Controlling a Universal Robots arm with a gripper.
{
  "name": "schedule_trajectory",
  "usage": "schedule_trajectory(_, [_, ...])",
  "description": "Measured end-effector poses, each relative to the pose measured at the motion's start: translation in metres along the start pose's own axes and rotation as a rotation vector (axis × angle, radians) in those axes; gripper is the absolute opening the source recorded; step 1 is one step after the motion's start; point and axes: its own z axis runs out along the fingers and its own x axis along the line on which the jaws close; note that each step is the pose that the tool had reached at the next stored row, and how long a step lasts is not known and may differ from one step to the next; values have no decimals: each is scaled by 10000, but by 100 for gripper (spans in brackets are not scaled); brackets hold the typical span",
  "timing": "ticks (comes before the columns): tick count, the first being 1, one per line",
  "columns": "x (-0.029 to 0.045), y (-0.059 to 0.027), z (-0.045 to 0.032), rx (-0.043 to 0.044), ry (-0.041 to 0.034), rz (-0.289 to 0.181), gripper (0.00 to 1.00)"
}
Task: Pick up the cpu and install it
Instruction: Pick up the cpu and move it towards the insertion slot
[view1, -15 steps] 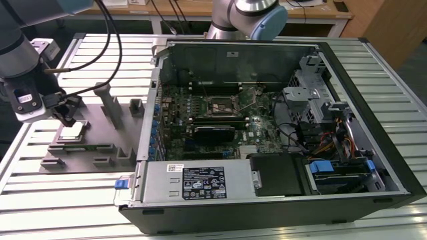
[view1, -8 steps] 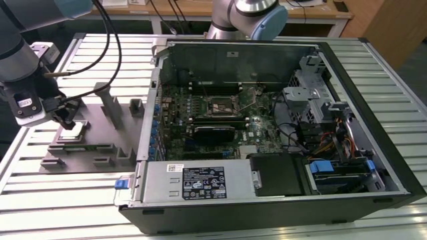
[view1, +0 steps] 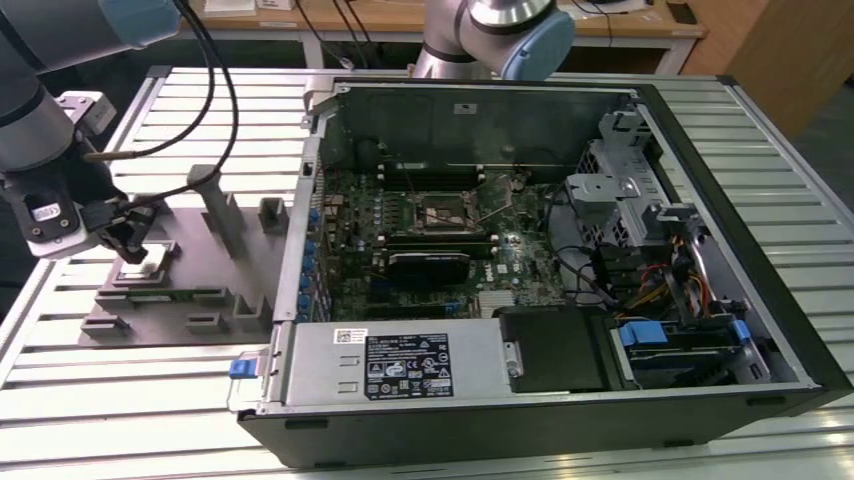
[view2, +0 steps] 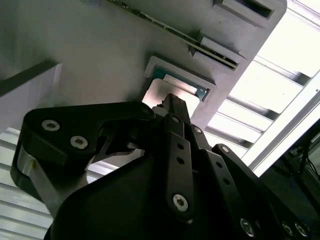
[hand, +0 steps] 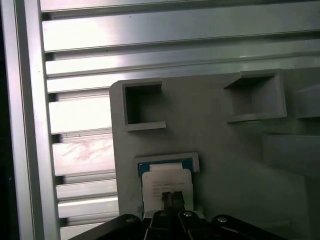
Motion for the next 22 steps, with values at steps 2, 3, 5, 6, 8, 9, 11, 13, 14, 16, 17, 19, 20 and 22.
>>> schedule_trajectory(2, [7, 7, 19, 1, 1, 0, 11])
schedule_trajectory(3, [9, 13, 25, 2, 2, 1, 11])
schedule_trajectory(5, [12, 24, 34, 1, 1, 1, 11])
schedule_trajectory(6, [12, 29, 37, 1, 2, -1, 11])
schedule_trajectory(8, [14, 40, 43, 0, 1, -17, 11])
schedule_trajectory(9, [15, 43, 45, -1, 1, -26, 11])
schedule_trajectory(11, [15, 45, 45, -1, 6, -77, 11])
schedule_trajectory(13, [15, 47, 46, -6, 10, -184, 11])
schedule_trajectory(14, [16, 47, 47, -8, 12, -245, 11])
schedule_trajectory(16, [16, 47, 47, -9, 13, -259, 11])
schedule_trajectory(17, [16, 47, 47, -9, 13, -260, 11])
schedule_trajectory(19, [16, 47, 47, -9, 13, -262, 11])
schedule_trajectory(20, [15, 47, 47, -10, 13, -264, 11])
schedule_trajectory(22, [16, 47, 47, -10, 13, -265, 11])
